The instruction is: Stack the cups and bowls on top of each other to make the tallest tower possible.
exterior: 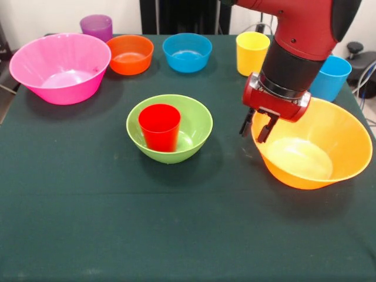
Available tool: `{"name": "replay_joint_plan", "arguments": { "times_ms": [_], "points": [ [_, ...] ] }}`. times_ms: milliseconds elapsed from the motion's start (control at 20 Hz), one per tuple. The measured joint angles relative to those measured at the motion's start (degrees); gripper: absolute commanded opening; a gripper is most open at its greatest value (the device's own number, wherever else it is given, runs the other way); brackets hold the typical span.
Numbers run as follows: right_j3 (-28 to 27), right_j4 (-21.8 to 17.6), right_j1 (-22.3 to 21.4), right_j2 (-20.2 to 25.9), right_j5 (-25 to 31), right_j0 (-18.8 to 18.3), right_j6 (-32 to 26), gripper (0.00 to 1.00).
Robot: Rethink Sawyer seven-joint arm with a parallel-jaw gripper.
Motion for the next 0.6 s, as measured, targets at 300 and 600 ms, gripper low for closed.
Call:
{"name": "replay_joint_plan", "arguments": {
  "times_ms": [300,600],
  "points": [
    [0.3,0.0,-0.1,0.5,0.0,-0.4,0.0,0.0],
    [1.1,0.0,-0.5,1.5,-0.6,-1.2,0.0,0.0]
  ]
}}
